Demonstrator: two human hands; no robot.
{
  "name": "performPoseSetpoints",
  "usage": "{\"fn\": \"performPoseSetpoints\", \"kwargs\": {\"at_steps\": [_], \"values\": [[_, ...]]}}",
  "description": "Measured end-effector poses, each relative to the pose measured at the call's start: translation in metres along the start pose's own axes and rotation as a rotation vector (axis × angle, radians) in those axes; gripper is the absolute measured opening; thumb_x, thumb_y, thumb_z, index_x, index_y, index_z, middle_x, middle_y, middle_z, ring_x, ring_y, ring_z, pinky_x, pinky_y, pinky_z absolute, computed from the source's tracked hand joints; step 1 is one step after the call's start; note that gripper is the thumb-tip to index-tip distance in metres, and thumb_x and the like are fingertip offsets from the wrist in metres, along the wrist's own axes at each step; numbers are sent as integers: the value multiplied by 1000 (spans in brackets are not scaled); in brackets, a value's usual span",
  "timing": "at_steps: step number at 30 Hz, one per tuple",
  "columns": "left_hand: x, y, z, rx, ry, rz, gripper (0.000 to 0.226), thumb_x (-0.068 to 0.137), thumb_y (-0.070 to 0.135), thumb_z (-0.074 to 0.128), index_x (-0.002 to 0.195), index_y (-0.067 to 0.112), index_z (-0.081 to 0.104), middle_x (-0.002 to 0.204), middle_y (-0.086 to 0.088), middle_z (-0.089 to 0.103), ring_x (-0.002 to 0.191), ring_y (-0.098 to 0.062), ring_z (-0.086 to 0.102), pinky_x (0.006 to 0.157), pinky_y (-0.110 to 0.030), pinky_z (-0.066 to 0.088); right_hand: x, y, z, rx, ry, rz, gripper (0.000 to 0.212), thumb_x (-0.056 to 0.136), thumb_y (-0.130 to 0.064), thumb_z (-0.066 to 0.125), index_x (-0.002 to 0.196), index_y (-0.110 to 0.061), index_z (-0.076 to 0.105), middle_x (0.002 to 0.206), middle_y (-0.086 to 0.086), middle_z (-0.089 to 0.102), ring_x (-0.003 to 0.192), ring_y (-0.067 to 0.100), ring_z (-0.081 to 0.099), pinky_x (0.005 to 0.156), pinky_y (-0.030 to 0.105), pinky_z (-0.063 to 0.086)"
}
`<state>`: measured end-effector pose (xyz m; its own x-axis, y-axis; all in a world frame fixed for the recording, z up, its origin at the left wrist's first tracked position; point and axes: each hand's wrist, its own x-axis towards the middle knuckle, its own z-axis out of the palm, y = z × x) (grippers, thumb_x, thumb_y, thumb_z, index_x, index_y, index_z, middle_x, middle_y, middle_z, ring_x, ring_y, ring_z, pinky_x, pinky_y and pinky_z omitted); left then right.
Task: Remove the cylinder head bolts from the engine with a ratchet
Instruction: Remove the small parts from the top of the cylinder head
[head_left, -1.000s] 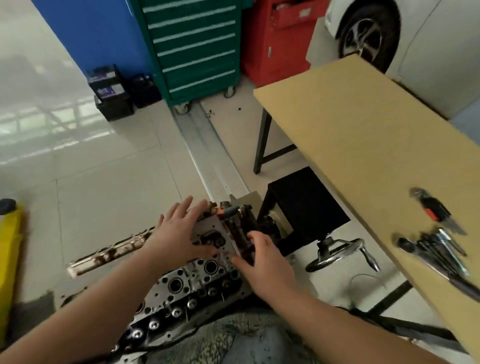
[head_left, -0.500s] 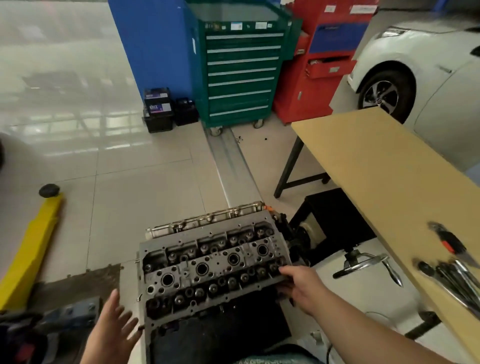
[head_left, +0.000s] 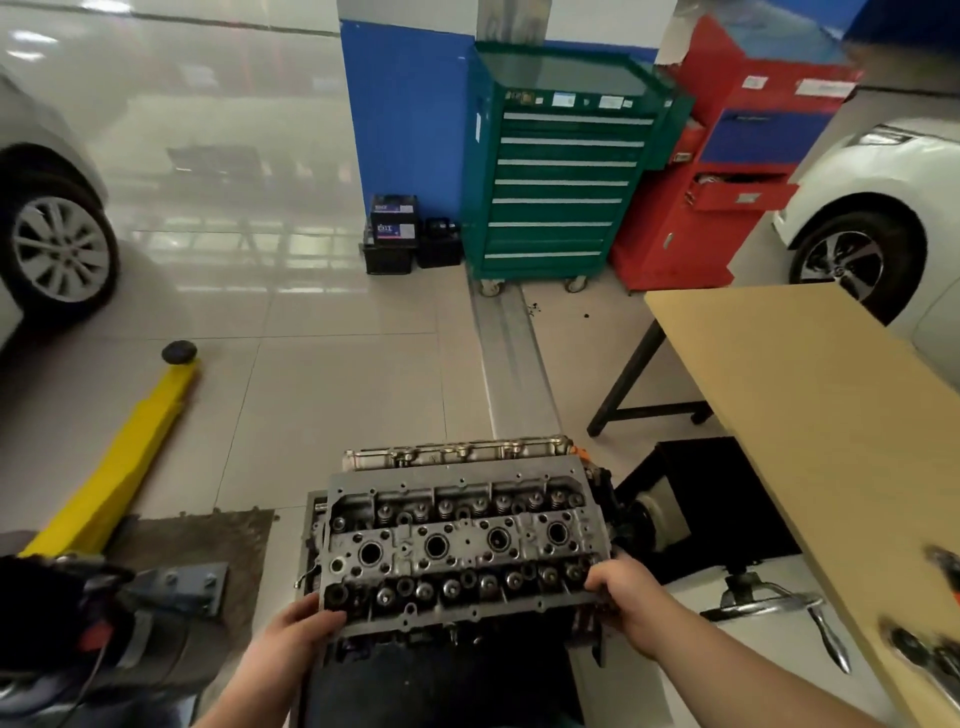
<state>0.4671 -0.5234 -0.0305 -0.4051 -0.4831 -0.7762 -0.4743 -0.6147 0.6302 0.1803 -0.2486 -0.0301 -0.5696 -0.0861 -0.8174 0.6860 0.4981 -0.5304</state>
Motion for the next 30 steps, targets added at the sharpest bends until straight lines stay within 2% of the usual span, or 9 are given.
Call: {"fn": "performPoseSetpoints", "kwargs": {"at_steps": [2, 4, 6, 8, 13, 17, 24, 27, 30], "values": [[6, 4, 2, 53, 6, 1, 16, 86, -10, 62, 94, -2, 73, 72, -14, 72, 54, -20, 68, 50, -27, 51, 5, -6, -3, -65, -29, -24, 39, 75, 12, 55, 101, -14, 67, 94, 17, 70, 89, 38, 66, 68, 42, 57], [9, 7, 6, 112, 51, -15, 8, 71, 1, 67, 79, 3, 68, 62, -11, 62, 51, -20, 58, 52, -27, 41, 8, -9, -5, -107, -24, -33, 27, 73, 14, 56, 87, -8, 64, 74, 12, 65, 74, 31, 59, 62, 35, 48], [16, 8, 6, 161, 76, -34, 23, 50, 10, 64, 73, 9, 66, 62, -9, 57, 59, -22, 52, 57, -30, 34, 11, -10, -6, -111, -31, -21, 26, 73, 15, 55, 86, -6, 62, 76, 16, 62, 76, 33, 57, 64, 37, 47], [21, 8, 5, 175, 62, -69, 29, 46, 11, 60, 75, 12, 66, 65, -11, 57, 65, -24, 52, 59, -29, 34, 14, -8, -5, -88, -54, -3, 24, 73, 16, 52, 85, -4, 60, 79, 19, 61, 80, 37, 60, 68, 41, 49], [36, 5, 3, 183, 98, -115, 19, 78, -5, 59, 89, 5, 70, 65, -15, 64, 66, -27, 59, 62, -29, 40, 21, -7, -3, -81, -102, 18, 21, 73, 16, 50, 85, 3, 62, 81, 21, 63, 82, 42, 64, 73, 50, 56], [31, -3, 2, 118, 48, -112, 17, 80, 3, 60, 95, 2, 67, 80, -19, 65, 68, -28, 61, 61, -29, 46, 24, -6, -2, -95, -126, 13, 30, 71, 14, 50, 98, 9, 62, 92, 25, 61, 87, 47, 65, 81, 64, 57], [39, -7, -10, 133, -71, -49, 35, 88, -5, 56, 119, -19, 59, 96, -26, 64, 89, -36, 56, 71, -39, 41, 23, -4, 1, -38, -116, -4, 36, 73, 16, 47, 105, 8, 62, 94, 24, 60, 92, 47, 64, 75, 52, 58], [41, -8, -11, 121, -94, -37, 32, 87, -7, 56, 117, -19, 60, 96, -27, 66, 90, -39, 59, 76, -42, 43, 24, -3, -3, -31, -147, 10, 39, 76, 15, 47, 109, 8, 66, 92, 25, 66, 85, 42, 67, 68, 43, 58], [42, -14, -8, 102, -61, -7, 22, 88, -5, 58, 107, -14, 65, 92, -27, 69, 84, -37, 64, 78, -43, 47, 25, -3, -6, -27, -204, -2, 40, 81, 18, 44, 109, 6, 70, 88, 24, 72, 78, 40, 72, 65, 43, 60]]}}
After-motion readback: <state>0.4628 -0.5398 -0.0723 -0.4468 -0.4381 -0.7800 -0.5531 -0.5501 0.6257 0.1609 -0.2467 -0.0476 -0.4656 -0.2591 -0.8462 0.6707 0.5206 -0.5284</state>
